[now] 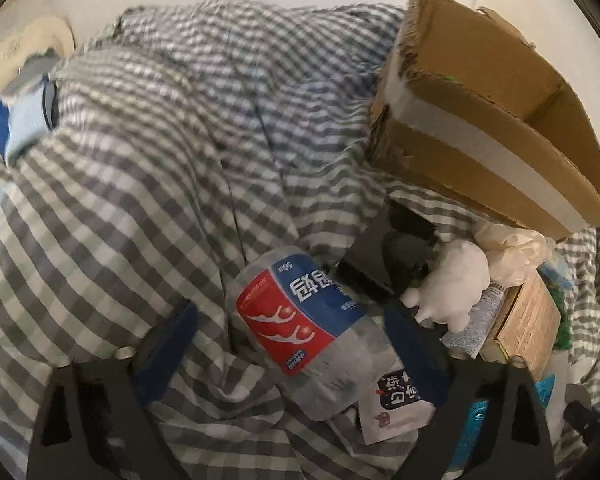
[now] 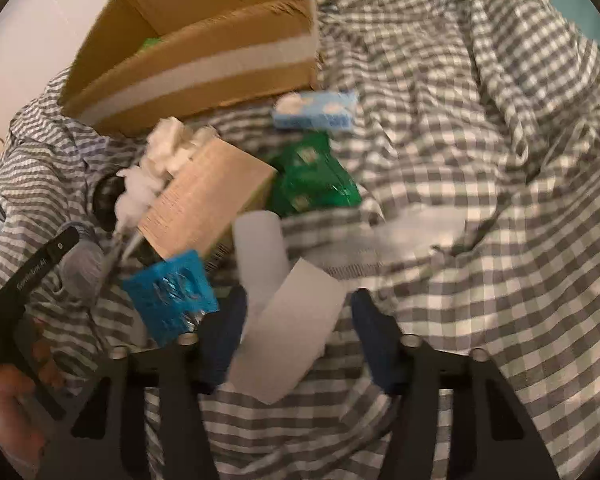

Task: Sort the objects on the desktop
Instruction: 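Grasp the plastic water bottle with the left tool while the right tool grasps the white tape roll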

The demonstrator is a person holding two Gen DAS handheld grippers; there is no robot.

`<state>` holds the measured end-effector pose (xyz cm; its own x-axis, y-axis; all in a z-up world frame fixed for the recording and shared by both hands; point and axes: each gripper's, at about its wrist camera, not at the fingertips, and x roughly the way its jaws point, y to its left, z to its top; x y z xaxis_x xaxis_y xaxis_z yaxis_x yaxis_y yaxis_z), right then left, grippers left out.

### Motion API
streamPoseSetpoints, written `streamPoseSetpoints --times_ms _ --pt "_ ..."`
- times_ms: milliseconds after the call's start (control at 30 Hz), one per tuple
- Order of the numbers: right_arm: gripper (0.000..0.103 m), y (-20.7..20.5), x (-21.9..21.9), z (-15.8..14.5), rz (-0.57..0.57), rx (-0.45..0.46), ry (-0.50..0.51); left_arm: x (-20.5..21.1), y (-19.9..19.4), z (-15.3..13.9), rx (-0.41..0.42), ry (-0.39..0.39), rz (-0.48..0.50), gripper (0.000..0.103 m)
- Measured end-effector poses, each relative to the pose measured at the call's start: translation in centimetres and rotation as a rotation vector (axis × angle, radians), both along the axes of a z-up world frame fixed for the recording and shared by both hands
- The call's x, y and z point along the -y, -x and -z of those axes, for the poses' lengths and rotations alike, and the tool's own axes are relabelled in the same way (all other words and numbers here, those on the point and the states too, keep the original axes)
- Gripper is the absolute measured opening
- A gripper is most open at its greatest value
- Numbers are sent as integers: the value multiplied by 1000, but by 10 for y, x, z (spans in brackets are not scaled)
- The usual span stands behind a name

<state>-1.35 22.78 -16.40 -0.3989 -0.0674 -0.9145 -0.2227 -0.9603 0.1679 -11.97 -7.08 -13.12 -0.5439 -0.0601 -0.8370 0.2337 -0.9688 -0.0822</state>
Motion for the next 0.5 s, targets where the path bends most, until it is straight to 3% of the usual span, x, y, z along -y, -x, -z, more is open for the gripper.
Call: streamPoseSetpoints --times_ms 67,167,200,233,267,400,433,500 --pt "42 -3 -5 -3 -6 -4 -2 1 -2 0 -4 -52 17 71" --pt "32 -7 -3 -13 -40 -14 -68 -5 -5 -5 -12 -16 54 55" --pt "30 -9 -2 -17 -48 -19 -73 -9 -7 -9 -19 8 74 44" --pt "29 -11 -2 -20 -54 -25 -71 -10 -9 -12 -27 9 85 22" --pt "29 -13 -2 -25 -59 -29 -74 -11 -9 -15 -30 5 100 14" --pt "28 -20 -2 -42 -65 -62 -88 -5 -10 -14 13 -19 105 15" --pt "28 -22 -2 -47 -65 -71 -85 -3 -10 -14 14 -27 97 21" --pt "28 -27 -3 -56 -61 -90 -77 4 -10 -10 25 -47 60 62"
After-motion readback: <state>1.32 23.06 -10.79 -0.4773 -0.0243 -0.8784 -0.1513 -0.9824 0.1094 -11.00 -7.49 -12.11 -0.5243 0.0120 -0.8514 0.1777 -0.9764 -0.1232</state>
